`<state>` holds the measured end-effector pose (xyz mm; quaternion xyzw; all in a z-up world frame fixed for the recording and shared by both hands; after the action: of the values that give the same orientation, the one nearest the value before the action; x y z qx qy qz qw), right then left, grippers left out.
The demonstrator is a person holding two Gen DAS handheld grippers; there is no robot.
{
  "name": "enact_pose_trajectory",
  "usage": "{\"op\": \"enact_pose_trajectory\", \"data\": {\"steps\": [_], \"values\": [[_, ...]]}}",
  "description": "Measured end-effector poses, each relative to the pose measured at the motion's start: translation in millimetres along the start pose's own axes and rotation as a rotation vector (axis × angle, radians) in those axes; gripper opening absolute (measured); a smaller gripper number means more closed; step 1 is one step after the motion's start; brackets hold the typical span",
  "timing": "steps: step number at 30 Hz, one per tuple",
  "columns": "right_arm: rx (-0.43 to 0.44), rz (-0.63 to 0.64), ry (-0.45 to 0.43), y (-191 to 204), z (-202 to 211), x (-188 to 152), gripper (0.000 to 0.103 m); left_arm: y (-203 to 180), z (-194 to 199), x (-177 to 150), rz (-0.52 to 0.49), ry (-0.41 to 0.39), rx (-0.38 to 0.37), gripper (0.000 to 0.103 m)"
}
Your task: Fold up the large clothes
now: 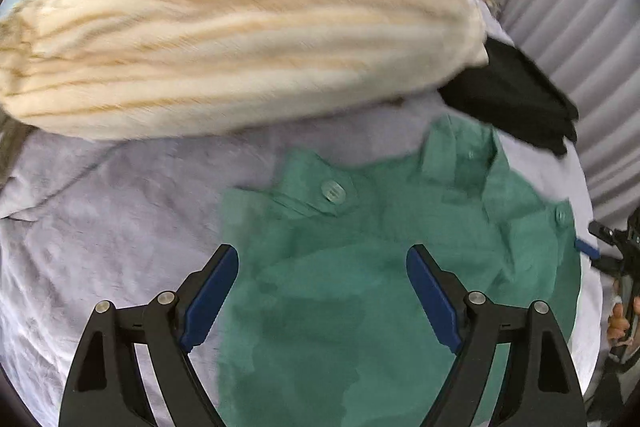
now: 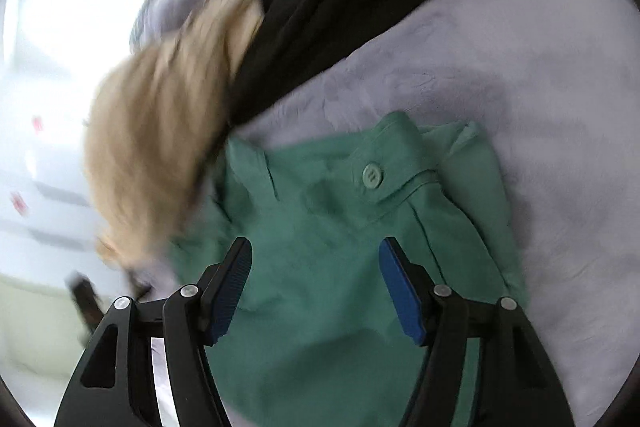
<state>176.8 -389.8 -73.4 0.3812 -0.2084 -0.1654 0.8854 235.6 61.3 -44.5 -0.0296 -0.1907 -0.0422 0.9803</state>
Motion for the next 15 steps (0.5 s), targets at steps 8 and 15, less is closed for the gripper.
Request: {"op": "enact_pose_trajectory", "data": {"steps": [8,15], "values": [[-0.196,0.243,0.172,19.8,-75.3,-15.8,0.033,-65.4,-40.7,-8.3,-0.132,-0.021,0.053,0.086],[-0.353,0.268,0.078,-14.2,-81.2,6.4,0.0,-62.4,-81.6,-1.8,-0.107,-0.051,0.153,0.086]]}}
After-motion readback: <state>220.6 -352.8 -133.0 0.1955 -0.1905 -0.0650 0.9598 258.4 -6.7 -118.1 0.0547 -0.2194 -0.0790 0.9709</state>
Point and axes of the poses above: each gripper's, at about its wrist camera, not at the fingertips, and z roughly against the way its jaws point, y to its left, x to its top, the point moved 5 cm from there along -z, roughly the way its jaws point, and after that the axes turned 12 degrees about x, right-handed, at the moved point
